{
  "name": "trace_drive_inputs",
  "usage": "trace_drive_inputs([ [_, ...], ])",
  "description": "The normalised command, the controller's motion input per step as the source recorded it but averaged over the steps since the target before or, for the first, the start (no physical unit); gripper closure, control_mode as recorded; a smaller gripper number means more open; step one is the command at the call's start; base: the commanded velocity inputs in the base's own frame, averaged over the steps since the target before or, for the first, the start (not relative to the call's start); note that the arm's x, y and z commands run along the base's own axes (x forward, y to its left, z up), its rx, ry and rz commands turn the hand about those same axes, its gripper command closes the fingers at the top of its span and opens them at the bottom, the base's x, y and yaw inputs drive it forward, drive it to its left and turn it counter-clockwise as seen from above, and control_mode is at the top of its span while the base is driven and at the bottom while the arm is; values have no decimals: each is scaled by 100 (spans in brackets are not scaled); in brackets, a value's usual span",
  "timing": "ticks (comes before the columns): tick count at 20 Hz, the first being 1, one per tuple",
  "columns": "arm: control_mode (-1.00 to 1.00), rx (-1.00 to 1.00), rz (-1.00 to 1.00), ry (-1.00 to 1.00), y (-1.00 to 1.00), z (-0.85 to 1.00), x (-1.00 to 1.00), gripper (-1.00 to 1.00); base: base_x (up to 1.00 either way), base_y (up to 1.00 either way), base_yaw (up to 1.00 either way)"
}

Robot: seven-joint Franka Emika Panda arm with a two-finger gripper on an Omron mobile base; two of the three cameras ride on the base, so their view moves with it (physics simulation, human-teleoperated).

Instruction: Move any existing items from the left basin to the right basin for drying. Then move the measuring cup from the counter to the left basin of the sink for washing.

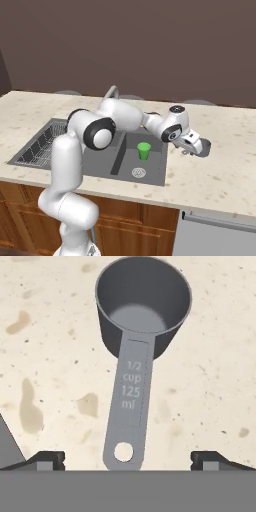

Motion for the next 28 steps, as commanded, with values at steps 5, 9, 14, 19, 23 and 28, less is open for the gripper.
trace_drive_inputs([
  [5, -100, 0, 0, 0, -14, -4, 17, -100, 0, 0, 0],
  [9, -100, 0, 0, 0, -18, 0, 20, -100, 0, 0, 0],
  [14, -100, 0, 0, 0, -15, -5, 22, -100, 0, 0, 0],
  [19, -100, 0, 0, 0, -6, -18, 24, -100, 0, 0, 0],
  [23, -100, 0, 0, 0, -7, -24, 12, -100, 0, 0, 0],
  [28, -100, 0, 0, 0, -5, -25, 2, -100, 0, 0, 0],
])
